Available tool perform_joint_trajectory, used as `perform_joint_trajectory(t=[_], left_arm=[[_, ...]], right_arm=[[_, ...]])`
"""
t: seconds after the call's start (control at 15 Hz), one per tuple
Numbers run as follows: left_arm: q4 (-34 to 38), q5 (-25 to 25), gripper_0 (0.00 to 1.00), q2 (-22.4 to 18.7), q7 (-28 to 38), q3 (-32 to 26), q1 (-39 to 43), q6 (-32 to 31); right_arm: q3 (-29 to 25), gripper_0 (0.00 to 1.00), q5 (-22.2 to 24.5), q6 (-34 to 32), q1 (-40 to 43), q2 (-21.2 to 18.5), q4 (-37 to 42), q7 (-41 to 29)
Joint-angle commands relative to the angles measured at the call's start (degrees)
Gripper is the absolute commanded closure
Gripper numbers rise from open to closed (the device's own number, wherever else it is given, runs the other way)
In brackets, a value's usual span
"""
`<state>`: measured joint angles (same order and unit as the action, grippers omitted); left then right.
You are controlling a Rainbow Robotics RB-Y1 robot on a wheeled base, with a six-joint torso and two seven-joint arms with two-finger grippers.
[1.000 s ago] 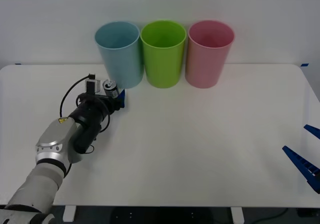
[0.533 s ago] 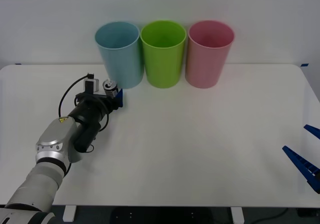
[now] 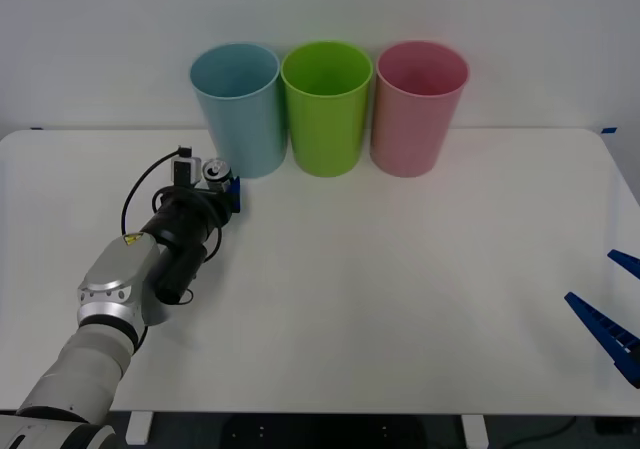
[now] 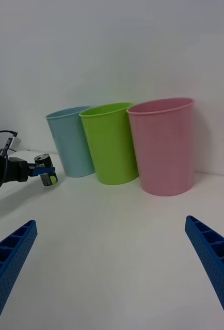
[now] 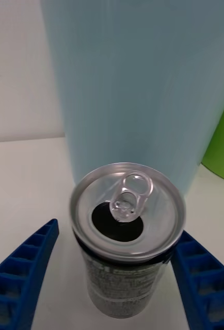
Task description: Grasp the object on the table and drop it into the matching bin: aluminum can to the light blue bin, PET bottle to the pink bin.
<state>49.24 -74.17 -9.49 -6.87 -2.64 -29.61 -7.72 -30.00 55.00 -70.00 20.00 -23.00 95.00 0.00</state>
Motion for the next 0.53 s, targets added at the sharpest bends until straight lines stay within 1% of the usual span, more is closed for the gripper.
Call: perform_joint_trajectory(t=[0.07,0.53], left_arm=[[0.0,0.0,1.0,0.0,-0.2,0.0,0.0,0.1],[0.1,0.2,1.0,0.0,-0.2,0.1,0.0,-0.3]], right_arm=[[0.0,0.0,0.0,0.0,0.0,0.0,0.0,0.0],[0.0,0.0,0.0,0.0,0.0,0.0,0.0,0.0]])
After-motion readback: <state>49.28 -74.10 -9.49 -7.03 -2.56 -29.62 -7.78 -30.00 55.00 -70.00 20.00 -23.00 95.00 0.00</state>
